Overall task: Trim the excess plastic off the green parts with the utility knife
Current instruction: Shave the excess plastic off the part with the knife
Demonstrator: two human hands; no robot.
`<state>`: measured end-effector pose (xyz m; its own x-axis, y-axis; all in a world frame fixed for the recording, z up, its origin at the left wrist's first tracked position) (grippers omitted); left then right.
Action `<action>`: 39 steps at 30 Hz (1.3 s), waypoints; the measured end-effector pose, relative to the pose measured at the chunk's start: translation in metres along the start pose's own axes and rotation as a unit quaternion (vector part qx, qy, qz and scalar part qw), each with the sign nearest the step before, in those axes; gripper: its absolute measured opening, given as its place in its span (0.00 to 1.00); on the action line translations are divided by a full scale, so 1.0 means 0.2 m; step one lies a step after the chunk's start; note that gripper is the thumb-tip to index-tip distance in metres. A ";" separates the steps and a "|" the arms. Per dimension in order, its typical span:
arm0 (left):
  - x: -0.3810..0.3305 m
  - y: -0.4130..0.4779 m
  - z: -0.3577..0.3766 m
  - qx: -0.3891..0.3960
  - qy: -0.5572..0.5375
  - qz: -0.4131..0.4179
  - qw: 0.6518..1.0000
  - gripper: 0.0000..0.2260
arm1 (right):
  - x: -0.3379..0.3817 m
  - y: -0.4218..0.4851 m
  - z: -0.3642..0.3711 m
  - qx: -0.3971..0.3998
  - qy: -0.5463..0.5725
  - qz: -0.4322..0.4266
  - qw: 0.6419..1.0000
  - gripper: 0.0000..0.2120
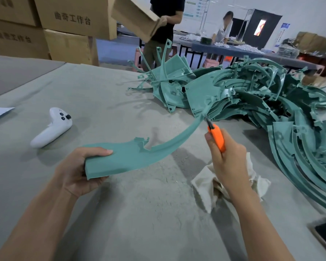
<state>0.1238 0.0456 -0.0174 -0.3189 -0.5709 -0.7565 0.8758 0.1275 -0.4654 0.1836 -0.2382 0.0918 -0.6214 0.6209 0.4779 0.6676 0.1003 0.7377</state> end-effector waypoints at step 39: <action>0.01 -0.04 0.08 -0.014 -0.087 0.011 0.996 0.10 | 0.05 -0.05 0.05 -0.047 0.067 0.066 0.995 0.15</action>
<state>0.1216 0.0317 -0.0074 -0.2302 -0.6992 -0.6768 0.8706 0.1627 -0.4643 0.1747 -0.2246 0.0836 -0.5844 0.5143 0.6276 0.7096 -0.0513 0.7028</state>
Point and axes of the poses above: each hand's wrist, its own y-axis towards the middle knuckle, its own z-axis out of the palm, x = y × z, the point moved 10 cm from there along y, towards the middle knuckle, and after that the axes turned 4 degrees about -x, right-handed, at the moved point
